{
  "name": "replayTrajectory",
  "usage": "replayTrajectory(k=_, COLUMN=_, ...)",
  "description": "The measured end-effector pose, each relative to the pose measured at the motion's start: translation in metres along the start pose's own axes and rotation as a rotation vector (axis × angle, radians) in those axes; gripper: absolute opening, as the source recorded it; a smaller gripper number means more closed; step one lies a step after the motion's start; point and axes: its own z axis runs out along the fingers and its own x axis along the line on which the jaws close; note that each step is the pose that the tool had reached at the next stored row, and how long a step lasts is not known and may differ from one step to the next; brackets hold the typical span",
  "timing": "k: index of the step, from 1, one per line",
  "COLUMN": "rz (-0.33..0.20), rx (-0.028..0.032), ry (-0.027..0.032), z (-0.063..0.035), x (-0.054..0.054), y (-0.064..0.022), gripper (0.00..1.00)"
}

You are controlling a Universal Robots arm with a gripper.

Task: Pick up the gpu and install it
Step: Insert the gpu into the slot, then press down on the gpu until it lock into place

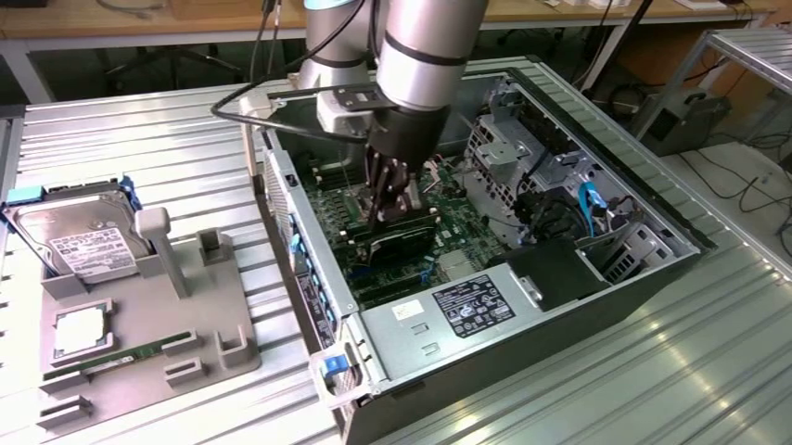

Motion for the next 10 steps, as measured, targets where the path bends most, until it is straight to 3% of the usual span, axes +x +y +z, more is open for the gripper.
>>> replayTrajectory(k=3, rz=0.000, rx=-0.0003, ry=0.0000, z=-0.0109, x=0.0007, y=0.0009, gripper=0.11)
replayTrajectory(k=10, rz=0.000, rx=-0.0003, ry=-0.0003, z=-0.0109, x=0.0006, y=0.0009, gripper=0.11)
